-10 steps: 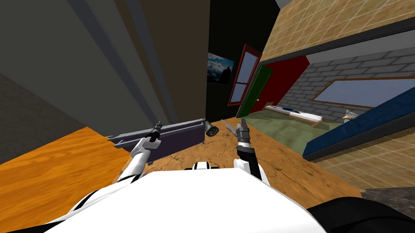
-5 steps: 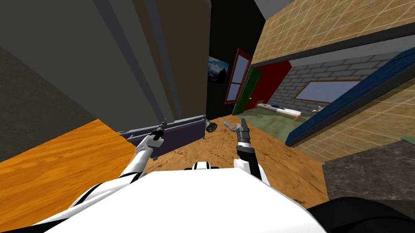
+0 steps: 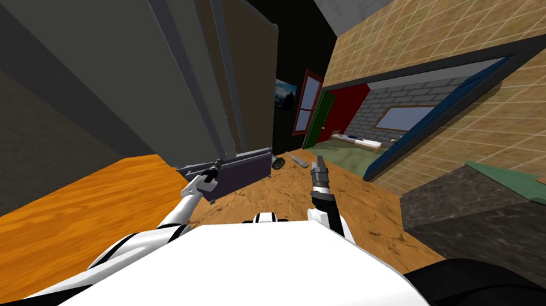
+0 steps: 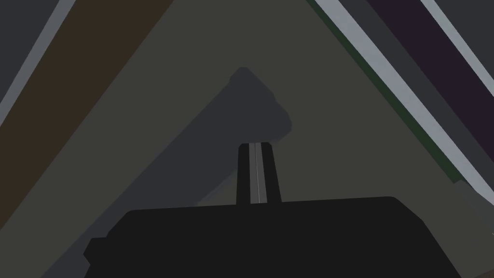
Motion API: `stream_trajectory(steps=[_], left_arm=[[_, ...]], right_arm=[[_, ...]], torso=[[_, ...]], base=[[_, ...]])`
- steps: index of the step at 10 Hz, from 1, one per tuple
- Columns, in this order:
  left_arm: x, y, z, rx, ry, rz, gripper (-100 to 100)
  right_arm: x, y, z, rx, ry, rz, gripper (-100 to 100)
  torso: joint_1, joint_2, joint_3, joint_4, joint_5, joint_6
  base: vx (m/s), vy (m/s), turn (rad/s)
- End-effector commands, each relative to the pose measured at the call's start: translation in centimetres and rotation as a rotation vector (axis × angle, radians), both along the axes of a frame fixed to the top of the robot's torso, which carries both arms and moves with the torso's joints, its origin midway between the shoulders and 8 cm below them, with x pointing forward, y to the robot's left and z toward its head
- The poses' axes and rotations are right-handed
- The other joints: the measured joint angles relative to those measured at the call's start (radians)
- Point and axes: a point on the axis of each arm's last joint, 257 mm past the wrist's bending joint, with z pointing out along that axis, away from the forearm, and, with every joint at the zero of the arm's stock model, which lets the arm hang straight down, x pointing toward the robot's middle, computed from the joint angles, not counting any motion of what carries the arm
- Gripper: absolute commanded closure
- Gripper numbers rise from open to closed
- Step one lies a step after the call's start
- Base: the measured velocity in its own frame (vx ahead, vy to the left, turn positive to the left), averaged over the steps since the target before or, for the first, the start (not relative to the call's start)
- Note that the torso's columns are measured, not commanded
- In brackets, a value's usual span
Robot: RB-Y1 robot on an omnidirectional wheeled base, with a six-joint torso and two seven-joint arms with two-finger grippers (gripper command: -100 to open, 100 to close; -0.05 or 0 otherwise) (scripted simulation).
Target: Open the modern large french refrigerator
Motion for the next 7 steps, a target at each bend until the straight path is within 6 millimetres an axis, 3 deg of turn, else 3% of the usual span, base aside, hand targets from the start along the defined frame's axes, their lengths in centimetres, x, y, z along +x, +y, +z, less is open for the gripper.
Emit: stream_trajectory(steps=[1, 2, 7], left_arm=[[0.6, -0.8, -0.1, 0.001, 0.002, -0.024, 100], [0.3, 0.0, -0.1, 0.000, 0.000, -0.010, -100], [-0.7, 2.0, -0.3, -0.005, -0.002, 0.035, -100]], right_arm=[[0.0, 0.0, 0.0, 0.000, 0.000, 0.000, 0], [0.0, 0.0, 0.0, 0.000, 0.000, 0.000, 0], [0.0, 0.0, 0.0, 0.000, 0.000, 0.000, 0]], torso=[[-0.003, -0.001, -0.001, 0.000, -0.001, 0.000], [-0.008, -0.012, -0.007, -0.003, -0.003, 0.000], [-0.002, -0.005, -0.003, -0.001, -0.001, 0.001]], base=[[-0.156, 0.081, -0.025], [0.070, -0.043, 0.104], [0.154, -0.118, 0.074]])
